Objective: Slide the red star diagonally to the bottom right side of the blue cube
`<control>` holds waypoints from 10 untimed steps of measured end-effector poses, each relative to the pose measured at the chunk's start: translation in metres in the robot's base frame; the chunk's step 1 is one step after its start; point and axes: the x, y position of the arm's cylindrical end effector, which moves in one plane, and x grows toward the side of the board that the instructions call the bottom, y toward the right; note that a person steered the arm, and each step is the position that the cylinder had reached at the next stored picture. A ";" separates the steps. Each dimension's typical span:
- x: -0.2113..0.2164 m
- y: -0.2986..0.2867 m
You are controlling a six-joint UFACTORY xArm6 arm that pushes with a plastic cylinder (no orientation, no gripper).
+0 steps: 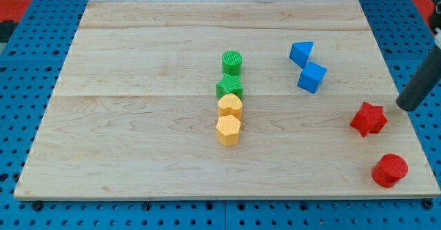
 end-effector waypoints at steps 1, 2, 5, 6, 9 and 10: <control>0.025 -0.025; 0.053 -0.036; 0.027 -0.062; 0.017 -0.059; 0.005 -0.064; -0.001 -0.068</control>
